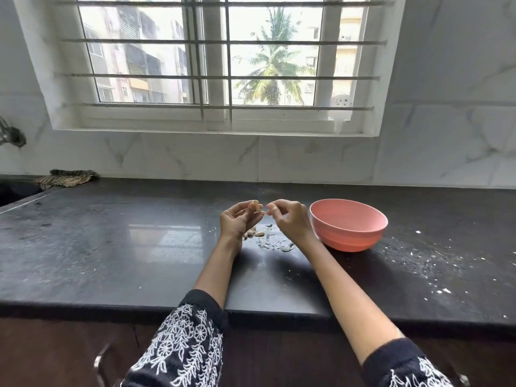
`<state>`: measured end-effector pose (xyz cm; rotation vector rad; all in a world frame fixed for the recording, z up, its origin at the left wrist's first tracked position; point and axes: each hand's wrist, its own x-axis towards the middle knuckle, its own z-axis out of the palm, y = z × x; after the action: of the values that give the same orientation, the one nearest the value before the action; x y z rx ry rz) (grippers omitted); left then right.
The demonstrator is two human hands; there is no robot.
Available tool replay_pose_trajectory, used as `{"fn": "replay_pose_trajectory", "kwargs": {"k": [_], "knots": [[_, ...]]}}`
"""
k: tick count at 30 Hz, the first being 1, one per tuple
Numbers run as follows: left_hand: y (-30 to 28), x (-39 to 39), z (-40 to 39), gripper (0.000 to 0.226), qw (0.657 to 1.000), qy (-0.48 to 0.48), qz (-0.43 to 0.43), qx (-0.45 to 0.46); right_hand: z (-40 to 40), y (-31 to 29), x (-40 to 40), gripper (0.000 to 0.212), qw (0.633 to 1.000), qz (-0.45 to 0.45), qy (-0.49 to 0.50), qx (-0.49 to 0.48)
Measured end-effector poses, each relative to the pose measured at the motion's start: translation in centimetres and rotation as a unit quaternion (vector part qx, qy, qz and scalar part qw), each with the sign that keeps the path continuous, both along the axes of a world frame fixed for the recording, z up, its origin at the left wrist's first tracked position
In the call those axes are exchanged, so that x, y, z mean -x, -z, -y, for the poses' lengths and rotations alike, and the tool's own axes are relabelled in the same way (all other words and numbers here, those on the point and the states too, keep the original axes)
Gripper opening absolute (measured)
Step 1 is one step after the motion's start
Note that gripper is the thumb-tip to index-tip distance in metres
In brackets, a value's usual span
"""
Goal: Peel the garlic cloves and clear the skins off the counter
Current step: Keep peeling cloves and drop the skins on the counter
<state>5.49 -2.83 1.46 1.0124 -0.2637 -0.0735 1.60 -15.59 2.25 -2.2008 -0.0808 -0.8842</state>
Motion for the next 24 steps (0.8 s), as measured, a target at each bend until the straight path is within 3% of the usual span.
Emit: {"fn": "replay_pose_trajectory", "kwargs": {"k": [6,12,24], "knots": [[0.6,0.0,0.2,0.011,0.986,-0.041,0.086,-0.139,-0.4,-0.5,0.6,0.01,0.999,0.018,-0.018,-0.023],[0.8,-0.1,0.4,0.002,0.963,-0.089,0.143,-0.208,0.0,-0.2,0.2,0.009,0.998,-0.012,-0.033,-0.058],[1.2,-0.3,0.6,0.006,0.94,-0.147,0.191,-0.242,-0.2,0.3,-0.3,0.006,0.997,-0.01,-0.048,-0.059]]}}
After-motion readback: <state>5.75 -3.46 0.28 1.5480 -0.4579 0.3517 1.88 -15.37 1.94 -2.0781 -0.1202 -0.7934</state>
